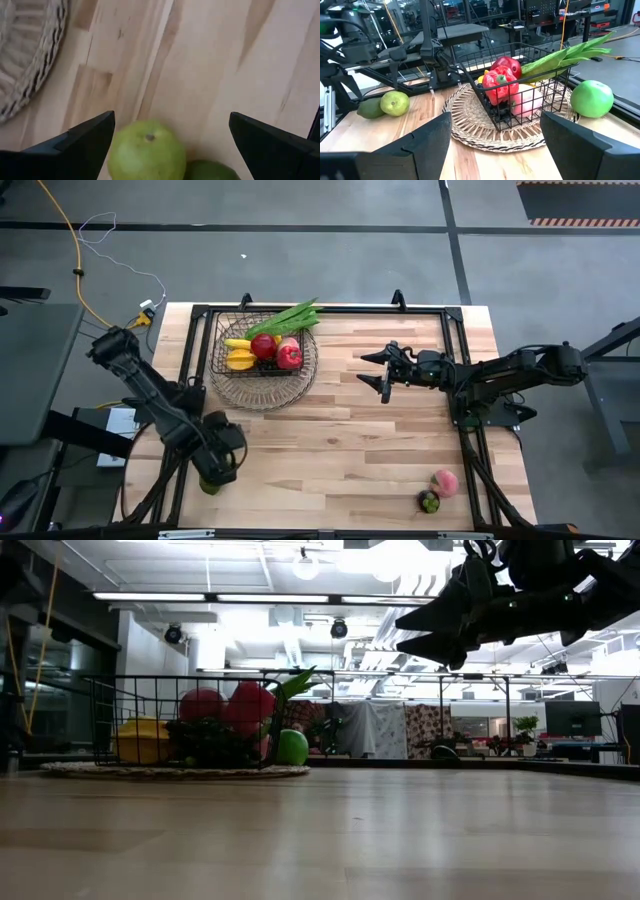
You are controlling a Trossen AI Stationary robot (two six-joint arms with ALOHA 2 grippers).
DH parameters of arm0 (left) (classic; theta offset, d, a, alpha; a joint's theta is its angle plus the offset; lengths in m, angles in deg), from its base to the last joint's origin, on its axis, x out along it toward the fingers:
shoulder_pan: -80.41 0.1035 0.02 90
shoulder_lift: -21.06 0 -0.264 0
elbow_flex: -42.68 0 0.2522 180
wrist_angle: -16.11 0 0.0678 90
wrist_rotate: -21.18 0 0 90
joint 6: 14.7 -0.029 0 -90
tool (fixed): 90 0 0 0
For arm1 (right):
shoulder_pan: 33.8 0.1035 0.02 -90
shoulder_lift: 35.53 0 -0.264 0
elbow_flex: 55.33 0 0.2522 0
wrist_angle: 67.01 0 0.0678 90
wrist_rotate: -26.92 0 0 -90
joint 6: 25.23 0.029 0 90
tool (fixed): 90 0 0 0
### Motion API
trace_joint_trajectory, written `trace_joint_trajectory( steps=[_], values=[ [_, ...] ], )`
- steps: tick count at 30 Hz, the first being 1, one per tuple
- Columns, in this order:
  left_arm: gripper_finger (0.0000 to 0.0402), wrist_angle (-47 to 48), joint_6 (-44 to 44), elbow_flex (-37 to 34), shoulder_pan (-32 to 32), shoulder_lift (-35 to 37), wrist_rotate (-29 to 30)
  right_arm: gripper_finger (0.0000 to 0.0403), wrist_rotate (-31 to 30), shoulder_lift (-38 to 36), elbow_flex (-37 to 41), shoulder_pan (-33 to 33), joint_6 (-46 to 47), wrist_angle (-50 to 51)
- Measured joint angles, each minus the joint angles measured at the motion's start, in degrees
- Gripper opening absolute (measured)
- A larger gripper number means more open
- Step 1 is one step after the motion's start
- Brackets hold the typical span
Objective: Build produce basket
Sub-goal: Put the green pear into the wire basket
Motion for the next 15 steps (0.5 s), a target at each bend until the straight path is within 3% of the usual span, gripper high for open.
trace_joint_trajectory(
  steps=[6,15],
  values=[
    [0.0381,8.46,11.20,-0.02,-3.89,-2.15,-0.79,0.0296,-0.14,0.00,0.00,0.00,0.05,0.02],
    [0.0381,7.58,15.30,-0.02,-6.02,-2.43,-2.48,0.0296,-0.19,0.00,0.00,0.00,0.10,0.02]
  ],
)
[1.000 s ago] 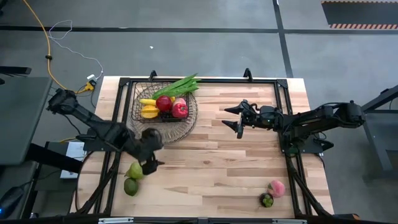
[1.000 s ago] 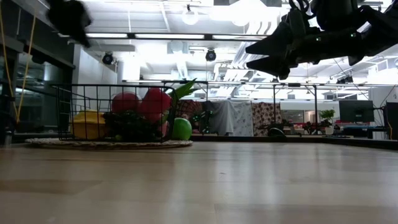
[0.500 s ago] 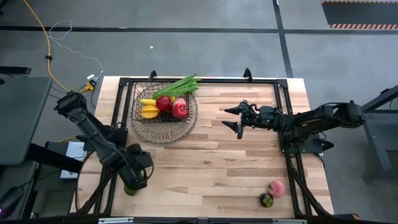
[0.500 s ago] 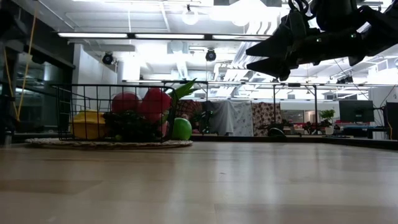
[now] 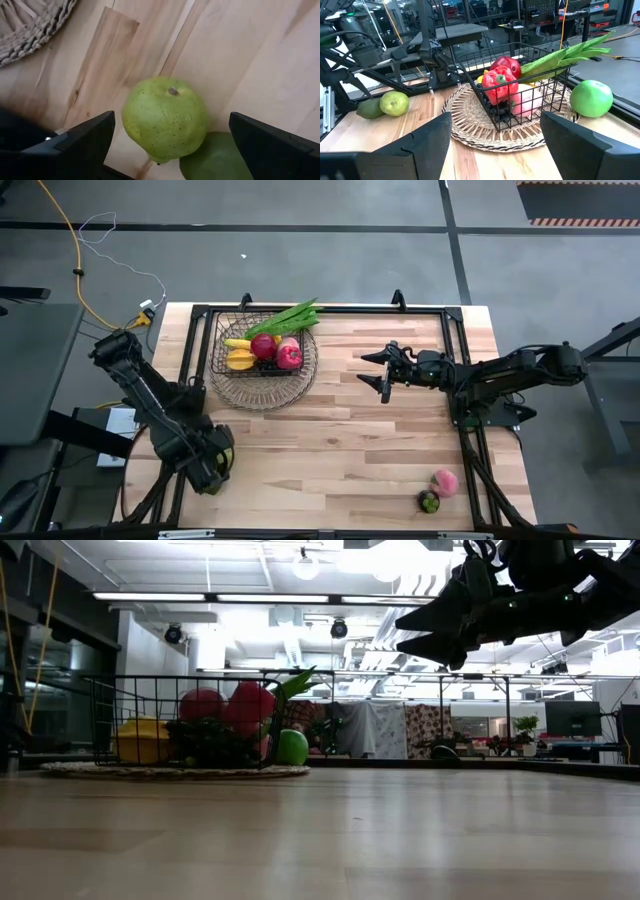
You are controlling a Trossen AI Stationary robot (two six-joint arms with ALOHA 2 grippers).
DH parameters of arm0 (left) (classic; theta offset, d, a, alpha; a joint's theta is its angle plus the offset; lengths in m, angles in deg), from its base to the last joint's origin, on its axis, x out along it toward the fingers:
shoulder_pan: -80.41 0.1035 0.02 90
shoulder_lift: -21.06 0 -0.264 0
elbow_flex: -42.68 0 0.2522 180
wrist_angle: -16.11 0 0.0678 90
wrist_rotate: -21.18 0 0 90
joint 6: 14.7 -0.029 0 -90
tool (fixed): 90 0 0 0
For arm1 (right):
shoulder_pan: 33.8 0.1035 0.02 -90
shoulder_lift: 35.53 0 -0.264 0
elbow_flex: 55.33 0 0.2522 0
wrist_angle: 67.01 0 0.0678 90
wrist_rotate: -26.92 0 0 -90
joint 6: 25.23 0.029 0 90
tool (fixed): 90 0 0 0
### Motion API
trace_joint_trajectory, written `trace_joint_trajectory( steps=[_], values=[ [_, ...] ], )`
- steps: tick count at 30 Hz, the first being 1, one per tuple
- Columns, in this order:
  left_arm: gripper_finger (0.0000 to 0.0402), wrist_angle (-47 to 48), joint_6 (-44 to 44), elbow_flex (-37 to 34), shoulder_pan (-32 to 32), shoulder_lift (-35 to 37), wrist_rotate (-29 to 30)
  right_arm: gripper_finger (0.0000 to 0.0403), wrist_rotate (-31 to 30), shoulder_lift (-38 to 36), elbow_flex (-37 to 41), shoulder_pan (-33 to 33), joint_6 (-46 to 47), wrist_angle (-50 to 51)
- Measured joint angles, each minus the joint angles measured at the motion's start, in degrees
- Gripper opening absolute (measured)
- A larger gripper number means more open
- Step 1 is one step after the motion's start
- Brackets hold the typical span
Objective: Build produce basket
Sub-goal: Put the green pear into the wire basket
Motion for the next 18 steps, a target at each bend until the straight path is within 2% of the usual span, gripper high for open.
trace_joint_trajectory(
  steps=[6,18],
  values=[
    [0.0381,-1.02,0.31,-3.14,0.11,0.00,-3.33,0.0296,-0.20,-0.01,0.00,0.00,0.00,0.02],
    [0.0381,-6.70,0.25,-9.55,0.13,0.14,-3.50,0.0296,-0.16,-0.01,0.00,0.00,0.00,0.04]
  ],
)
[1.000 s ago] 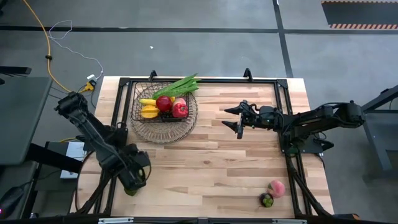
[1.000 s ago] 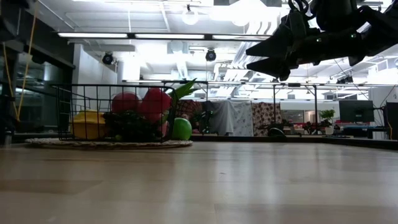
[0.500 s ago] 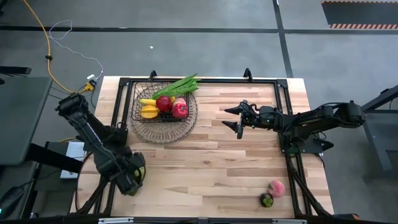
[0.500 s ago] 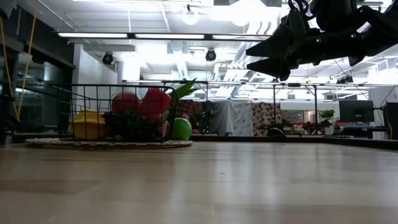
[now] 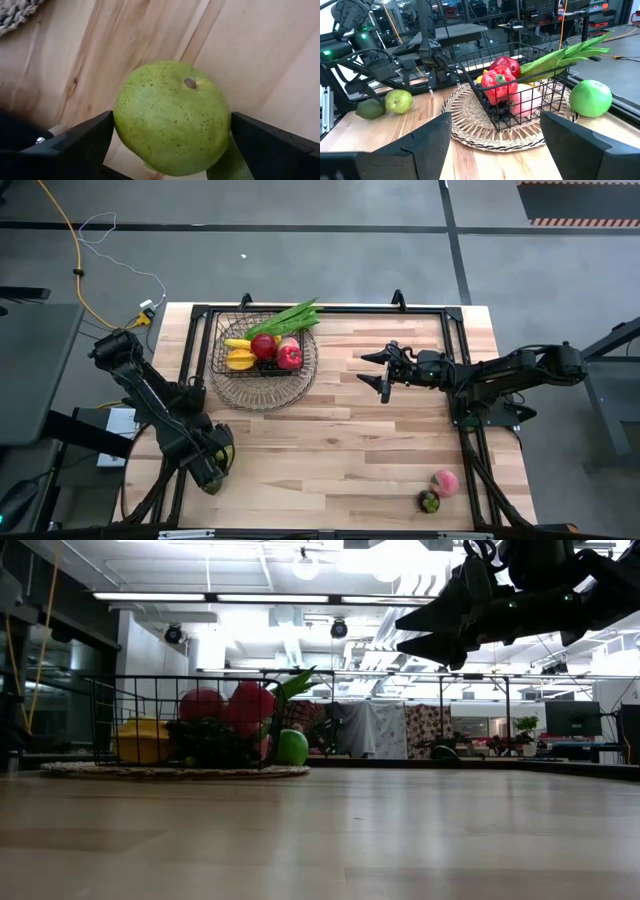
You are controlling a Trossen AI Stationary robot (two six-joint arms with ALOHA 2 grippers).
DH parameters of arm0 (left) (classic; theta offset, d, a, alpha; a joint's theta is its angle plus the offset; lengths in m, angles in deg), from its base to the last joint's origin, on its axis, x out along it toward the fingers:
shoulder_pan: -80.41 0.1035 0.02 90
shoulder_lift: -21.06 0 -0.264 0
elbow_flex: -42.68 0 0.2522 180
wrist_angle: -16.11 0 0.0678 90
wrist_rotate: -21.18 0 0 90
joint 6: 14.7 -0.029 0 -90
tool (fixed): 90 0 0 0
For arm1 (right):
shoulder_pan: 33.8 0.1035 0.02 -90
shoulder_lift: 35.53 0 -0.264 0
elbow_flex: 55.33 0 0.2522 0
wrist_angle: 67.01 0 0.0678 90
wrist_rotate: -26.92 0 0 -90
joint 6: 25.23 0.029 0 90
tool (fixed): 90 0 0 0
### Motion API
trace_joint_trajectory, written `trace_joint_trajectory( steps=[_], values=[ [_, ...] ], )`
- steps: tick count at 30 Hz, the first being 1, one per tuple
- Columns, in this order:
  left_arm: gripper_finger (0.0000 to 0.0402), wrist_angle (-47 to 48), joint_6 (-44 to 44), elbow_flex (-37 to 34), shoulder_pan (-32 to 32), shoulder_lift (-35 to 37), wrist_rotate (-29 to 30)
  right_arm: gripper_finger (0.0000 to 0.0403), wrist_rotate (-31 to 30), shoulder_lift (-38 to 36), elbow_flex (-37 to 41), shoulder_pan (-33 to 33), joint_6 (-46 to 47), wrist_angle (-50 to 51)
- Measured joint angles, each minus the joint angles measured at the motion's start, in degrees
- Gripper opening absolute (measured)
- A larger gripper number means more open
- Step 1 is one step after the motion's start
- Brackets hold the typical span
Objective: Build produce basket
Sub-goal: Put the green pear into the wire basket
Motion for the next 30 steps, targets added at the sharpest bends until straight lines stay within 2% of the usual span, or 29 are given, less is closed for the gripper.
trace_joint_trajectory(
  steps=[16,20,26,30],
  values=[
    [0.0380,-1.25,-0.01,-0.81,0.55,-0.07,-0.29,0.0296,0.03,0.01,0.00,0.00,1.33,1.03],
    [0.0364,-1.36,-1.37,-0.79,2.11,-0.06,-1.44,0.0296,0.06,0.01,0.00,0.00,1.28,1.03],
    [0.0322,-1.41,-7.50,-0.69,6.51,-0.03,-4.54,0.0296,0.45,0.01,0.00,0.00,0.93,1.03],
    [0.0315,-1.49,-14.65,0.69,9.86,0.36,-4.37,0.0296,0.43,0.01,0.00,0.00,0.90,1.03]
  ],
)
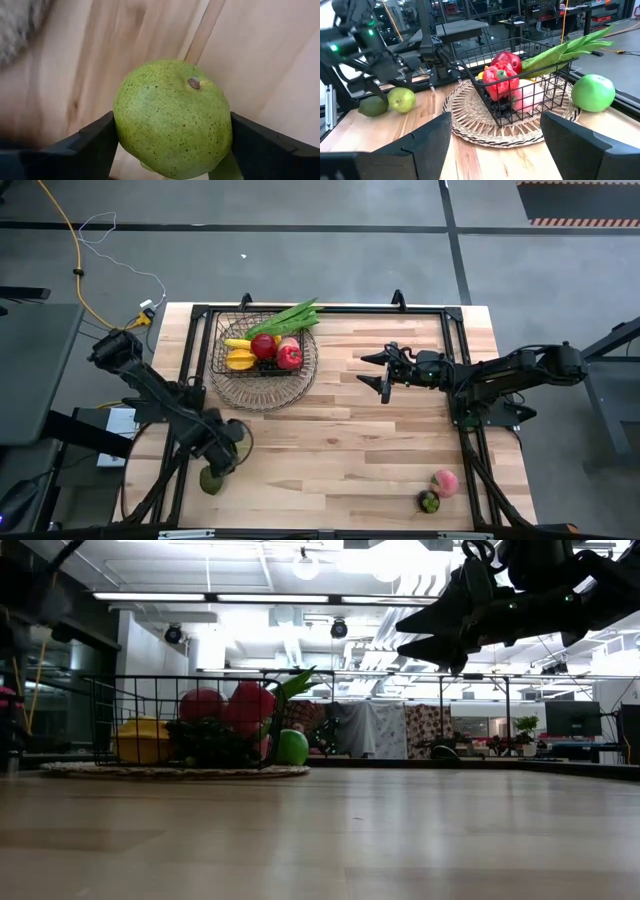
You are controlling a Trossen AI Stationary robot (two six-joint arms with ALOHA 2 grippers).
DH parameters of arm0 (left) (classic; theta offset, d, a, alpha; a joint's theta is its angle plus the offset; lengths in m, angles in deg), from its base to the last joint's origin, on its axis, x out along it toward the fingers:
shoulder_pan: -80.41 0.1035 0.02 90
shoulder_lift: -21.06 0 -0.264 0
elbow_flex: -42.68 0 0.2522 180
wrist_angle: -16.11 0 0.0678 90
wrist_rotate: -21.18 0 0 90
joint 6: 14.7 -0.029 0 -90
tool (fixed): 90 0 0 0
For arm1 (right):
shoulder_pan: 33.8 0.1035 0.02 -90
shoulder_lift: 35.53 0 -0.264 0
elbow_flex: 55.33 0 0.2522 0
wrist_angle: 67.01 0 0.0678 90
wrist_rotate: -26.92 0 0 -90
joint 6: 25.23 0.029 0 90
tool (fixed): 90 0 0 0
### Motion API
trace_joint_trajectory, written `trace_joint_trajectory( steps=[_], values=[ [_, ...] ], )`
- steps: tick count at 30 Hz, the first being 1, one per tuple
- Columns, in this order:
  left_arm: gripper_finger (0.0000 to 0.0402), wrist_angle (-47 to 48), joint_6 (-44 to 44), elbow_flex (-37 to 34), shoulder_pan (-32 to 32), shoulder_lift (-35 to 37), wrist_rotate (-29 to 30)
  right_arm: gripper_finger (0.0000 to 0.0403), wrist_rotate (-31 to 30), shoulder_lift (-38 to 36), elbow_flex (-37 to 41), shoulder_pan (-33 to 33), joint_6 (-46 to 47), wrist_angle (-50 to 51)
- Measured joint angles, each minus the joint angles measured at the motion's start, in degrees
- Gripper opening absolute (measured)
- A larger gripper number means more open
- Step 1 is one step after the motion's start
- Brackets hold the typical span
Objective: Build produce basket
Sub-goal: Put the green pear into the wire basket
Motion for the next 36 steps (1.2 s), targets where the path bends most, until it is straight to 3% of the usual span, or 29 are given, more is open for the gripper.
trace_joint_trajectory(
  steps=[4,7,9,12,15,20,24,30,33,36],
  values=[
    [0.0313,-0.07,-8.95,4.12,4.17,1.73,5.01,0.0296,-0.03,0.00,0.00,0.00,-0.02,0.18],
    [0.0312,-3.35,-17.46,6.76,6.76,3.84,14.35,0.0296,-0.07,0.00,0.00,0.00,-0.02,0.15],
    [0.0312,-10.07,-25.03,6.98,8.76,5.62,20.61,0.0296,-0.19,0.00,0.00,0.00,-0.02,0.21],
    [0.0311,-22.62,-37.92,7.00,12.44,7.69,24.93,0.0296,-0.24,0.00,0.00,0.00,-0.02,0.21],
    [0.0311,-36.74,-50.65,6.46,16.71,7.94,23.10,0.0296,-0.22,-0.02,0.00,0.00,-0.02,0.22],
    [0.0311,-68.14,-63.88,-1.97,24.99,7.50,9.04,0.0296,-0.23,-0.01,0.00,0.00,-0.02,0.21],
    [0.0310,-87.71,-62.75,-11.54,30.77,6.54,2.79,0.0296,0.57,0.00,0.00,0.02,-1.22,0.20],
    [0.0311,-110.20,-56.83,-24.43,34.85,6.41,2.00,0.0296,8.82,0.00,0.00,0.07,-1.57,-1.41],
    [0.0314,-116.87,-55.26,-27.09,36.13,6.71,2.21,0.0296,10.31,0.00,0.00,0.14,-2.51,-3.18],
    [0.0316,-117.69,-54.40,-27.33,36.81,6.74,2.31,0.0296,10.60,0.00,0.00,0.70,-2.71,-4.30]
  ],
)
